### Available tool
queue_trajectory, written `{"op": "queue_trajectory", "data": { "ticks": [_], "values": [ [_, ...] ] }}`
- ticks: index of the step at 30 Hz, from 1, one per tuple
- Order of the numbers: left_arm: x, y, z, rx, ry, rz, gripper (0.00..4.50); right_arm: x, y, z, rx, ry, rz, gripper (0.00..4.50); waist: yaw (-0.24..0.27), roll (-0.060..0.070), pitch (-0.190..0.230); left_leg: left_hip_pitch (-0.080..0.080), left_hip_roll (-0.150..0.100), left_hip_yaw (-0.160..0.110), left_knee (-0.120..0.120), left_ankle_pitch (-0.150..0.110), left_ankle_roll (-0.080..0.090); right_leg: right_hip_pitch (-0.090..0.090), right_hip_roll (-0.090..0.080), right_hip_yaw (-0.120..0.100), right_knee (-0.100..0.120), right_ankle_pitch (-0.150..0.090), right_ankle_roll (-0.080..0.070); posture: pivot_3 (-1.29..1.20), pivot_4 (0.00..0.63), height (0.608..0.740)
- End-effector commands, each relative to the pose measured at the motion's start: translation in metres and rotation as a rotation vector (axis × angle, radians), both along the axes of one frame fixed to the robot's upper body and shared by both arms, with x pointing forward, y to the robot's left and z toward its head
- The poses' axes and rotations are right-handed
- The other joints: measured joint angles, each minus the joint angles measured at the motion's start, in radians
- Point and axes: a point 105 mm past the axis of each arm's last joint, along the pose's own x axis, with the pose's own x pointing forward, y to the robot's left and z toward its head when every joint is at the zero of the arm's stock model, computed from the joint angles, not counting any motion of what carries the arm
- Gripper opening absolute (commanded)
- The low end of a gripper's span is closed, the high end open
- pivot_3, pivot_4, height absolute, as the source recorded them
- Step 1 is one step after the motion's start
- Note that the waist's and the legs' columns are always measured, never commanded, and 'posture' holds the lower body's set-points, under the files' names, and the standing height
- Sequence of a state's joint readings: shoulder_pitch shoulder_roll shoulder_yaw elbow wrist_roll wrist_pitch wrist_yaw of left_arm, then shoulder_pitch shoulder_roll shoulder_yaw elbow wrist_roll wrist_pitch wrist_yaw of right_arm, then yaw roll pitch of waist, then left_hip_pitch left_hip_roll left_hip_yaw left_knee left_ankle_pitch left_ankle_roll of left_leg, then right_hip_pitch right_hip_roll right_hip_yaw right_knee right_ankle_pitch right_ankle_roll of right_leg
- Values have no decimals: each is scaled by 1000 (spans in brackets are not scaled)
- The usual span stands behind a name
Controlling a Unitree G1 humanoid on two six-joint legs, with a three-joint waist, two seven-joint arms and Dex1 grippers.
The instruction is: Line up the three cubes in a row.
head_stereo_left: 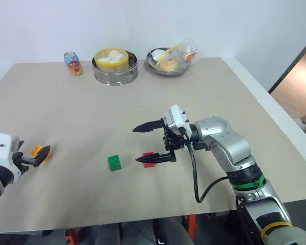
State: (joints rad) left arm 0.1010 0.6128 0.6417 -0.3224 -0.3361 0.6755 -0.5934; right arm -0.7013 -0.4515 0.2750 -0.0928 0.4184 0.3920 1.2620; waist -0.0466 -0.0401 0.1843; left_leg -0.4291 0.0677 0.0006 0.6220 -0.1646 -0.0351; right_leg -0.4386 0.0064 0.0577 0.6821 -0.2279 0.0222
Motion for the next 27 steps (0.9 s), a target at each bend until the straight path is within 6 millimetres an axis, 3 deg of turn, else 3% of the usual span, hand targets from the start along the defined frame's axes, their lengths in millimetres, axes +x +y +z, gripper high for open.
{"op": "queue_trajectory", "data": {
  "ticks": [1,10,11,12,15,16,18,20,23,27],
  "values": [
    [4,3,7,27,-9,-29,4345,-2,2,8,4,-49,19,4500,0,0,0,0,0,0,0,0,0,0,0,0,0,0,0,0,150,740],
    [14,3,-13,-12,94,-92,4345,-3,-2,9,-12,-66,-4,4500,0,0,0,0,0,0,0,0,0,0,0,0,0,0,0,0,150,740],
    [15,5,-15,-12,108,-89,3824,-4,-2,9,-13,-66,-6,4500,0,0,0,0,0,0,0,0,0,0,0,0,0,0,0,0,150,740],
    [16,7,-16,-8,118,-89,3801,-4,-2,9,-14,-66,-7,4500,0,0,0,0,0,0,-1,0,0,-1,0,0,0,0,0,0,150,740],
    [18,10,-18,15,133,-95,3047,-3,-3,8,-17,-70,-15,4500,0,0,0,0,0,0,-1,0,0,-1,0,0,0,-1,-1,0,150,740],
    [20,10,-17,25,133,-100,2426,-3,-4,8,-18,-71,-18,4500,0,0,0,0,0,0,-2,0,0,-1,0,0,0,-1,-1,0,150,740],
    [21,10,-16,35,133,-111,1687,-3,-5,8,-18,-72,-23,4500,0,0,0,0,0,0,-2,0,0,-1,0,0,0,-1,-1,0,150,740],
    [22,9,-17,39,144,-127,1370,-3,-6,8,-21,-73,-27,4500,0,0,0,0,0,0,-2,0,0,-1,0,-1,0,-1,-2,0,150,740],
    [21,5,-17,86,176,-168,1394,-3,-7,8,-23,-82,-37,4500,0,0,0,0,0,0,-3,0,0,-1,0,-1,0,-1,-2,0,150,740],
    [18,-21,-6,141,178,-348,1394,-5,-10,7,-35,-68,-32,4500,0,0,0,0,0,0,-3,0,0,-2,0,-1,0,-1,-2,0,150,740]
  ]
}}
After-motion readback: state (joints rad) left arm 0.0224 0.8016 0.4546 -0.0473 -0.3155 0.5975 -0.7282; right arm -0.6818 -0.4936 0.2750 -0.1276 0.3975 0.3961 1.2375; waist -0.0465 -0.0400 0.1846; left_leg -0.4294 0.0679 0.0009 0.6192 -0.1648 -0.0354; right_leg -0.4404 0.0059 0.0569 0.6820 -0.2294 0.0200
